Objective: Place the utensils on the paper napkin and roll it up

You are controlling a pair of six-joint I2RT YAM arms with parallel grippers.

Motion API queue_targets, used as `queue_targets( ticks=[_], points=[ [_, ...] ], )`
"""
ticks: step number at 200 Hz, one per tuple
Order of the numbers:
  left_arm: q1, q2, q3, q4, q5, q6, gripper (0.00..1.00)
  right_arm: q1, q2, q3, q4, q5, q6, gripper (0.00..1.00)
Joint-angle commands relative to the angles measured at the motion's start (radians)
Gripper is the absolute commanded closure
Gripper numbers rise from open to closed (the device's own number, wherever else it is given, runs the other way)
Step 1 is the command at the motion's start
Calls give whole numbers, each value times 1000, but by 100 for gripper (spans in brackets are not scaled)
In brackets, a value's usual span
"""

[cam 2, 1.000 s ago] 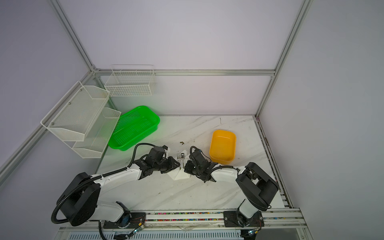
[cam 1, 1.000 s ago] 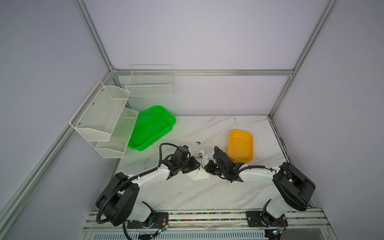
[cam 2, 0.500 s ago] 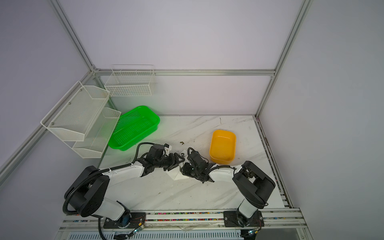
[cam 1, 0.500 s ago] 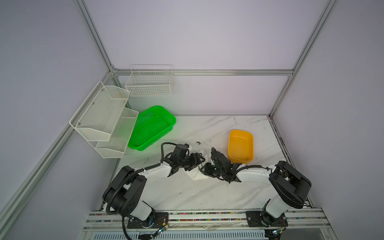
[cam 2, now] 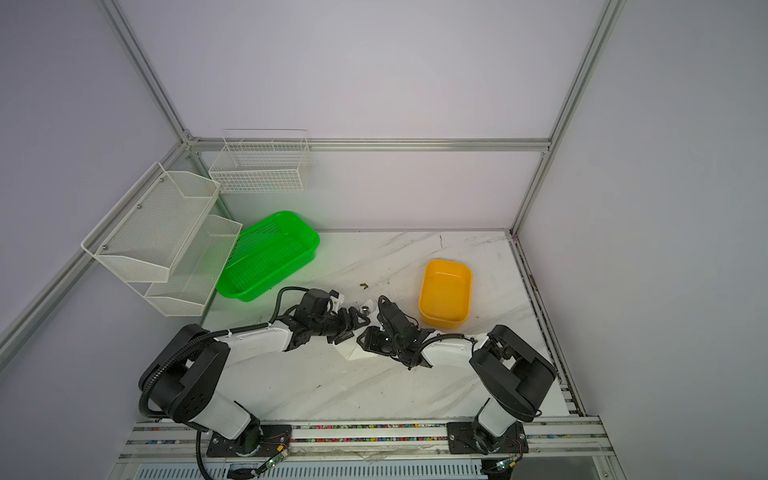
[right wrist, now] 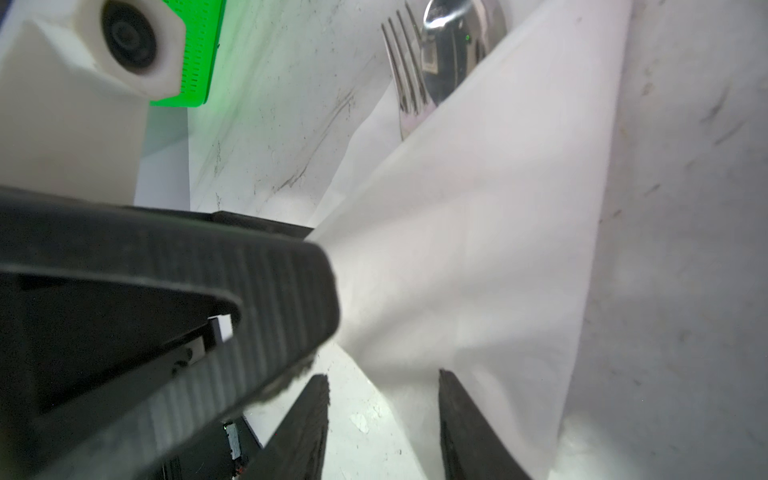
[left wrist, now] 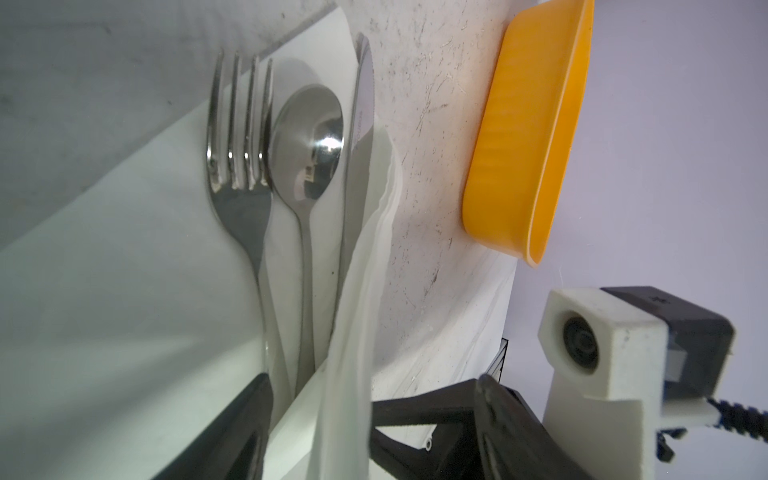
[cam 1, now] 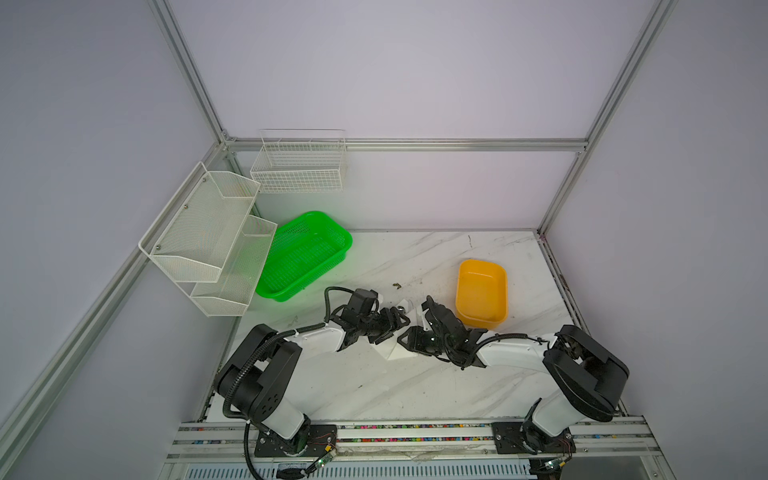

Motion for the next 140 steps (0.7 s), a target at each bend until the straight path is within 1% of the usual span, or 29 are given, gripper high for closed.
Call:
queue_targets(
  ticks=[1,20,27,36,51,65,97,117,140],
  points=[
    [9,7,71,-3,19,32,27,7,-26,-17,15,-3,-10,54],
    [11,10,72,-33,-4,47,32,8,-28,-16,11,0,-10,56],
    [12,10,74,-44,-11,55,36,7,-31,-17,7,2,-10,56],
    [13,13,77,-48,-11,65,42,8,-31,-16,4,5,-10,57],
    [15,17,82,-48,-5,71,59,8,-35,-16,-4,6,-11,58],
    [16,19,84,-59,-9,77,65,8,-40,-13,-17,16,-13,58],
    [15,2,64,-69,-18,101,87,7,-85,-9,-83,78,1,58],
    [15,-11,37,-52,-17,113,96,1,-141,-12,-137,152,35,59],
    [14,-23,4,-35,-20,115,100,-34,-203,-32,-162,189,69,59]
  ],
)
